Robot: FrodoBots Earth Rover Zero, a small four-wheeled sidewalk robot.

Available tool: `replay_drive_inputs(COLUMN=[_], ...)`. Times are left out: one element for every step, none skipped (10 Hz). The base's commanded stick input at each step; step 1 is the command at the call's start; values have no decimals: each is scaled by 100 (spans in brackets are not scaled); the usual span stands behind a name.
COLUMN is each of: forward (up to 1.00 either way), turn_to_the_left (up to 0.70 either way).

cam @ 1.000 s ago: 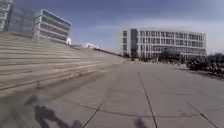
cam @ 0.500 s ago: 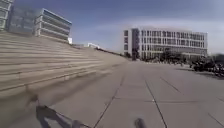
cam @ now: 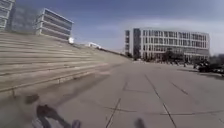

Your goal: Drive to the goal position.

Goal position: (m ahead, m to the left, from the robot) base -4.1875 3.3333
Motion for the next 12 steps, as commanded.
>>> replay_drive_inputs(forward=[70,70,70,70,70,70,70,70,70,70,70,70], turn_to_the_left=[0,0,0,0,0,0,0,0,0,0,0,0])
